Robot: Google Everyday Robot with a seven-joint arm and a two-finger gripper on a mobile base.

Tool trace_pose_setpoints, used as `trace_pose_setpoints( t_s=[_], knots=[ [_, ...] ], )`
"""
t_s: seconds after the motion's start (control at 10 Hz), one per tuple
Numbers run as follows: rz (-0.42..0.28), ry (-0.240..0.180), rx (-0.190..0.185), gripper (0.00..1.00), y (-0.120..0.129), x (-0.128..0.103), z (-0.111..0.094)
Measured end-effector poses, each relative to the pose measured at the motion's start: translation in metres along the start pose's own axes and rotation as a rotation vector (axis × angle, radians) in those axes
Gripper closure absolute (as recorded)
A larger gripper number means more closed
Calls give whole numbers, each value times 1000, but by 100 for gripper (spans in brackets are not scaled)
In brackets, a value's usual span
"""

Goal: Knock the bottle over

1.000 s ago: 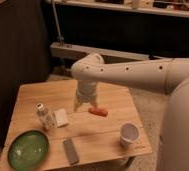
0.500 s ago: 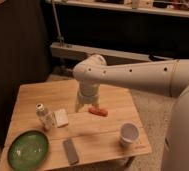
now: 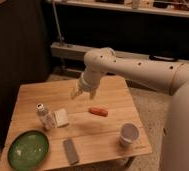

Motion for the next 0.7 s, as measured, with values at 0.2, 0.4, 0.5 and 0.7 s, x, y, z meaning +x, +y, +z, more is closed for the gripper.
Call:
trace_pose_setpoints(
  t_s=[0.2, 0.4, 0.5, 0.7],
  knots=[
    [-14, -13, -84, 53, 4, -17, 0],
    [-29, -40, -145, 75, 19, -30, 10],
    [-33, -52, -171, 83, 26, -35, 14],
    [-37, -82, -230, 99, 40, -44, 25]
  ],
)
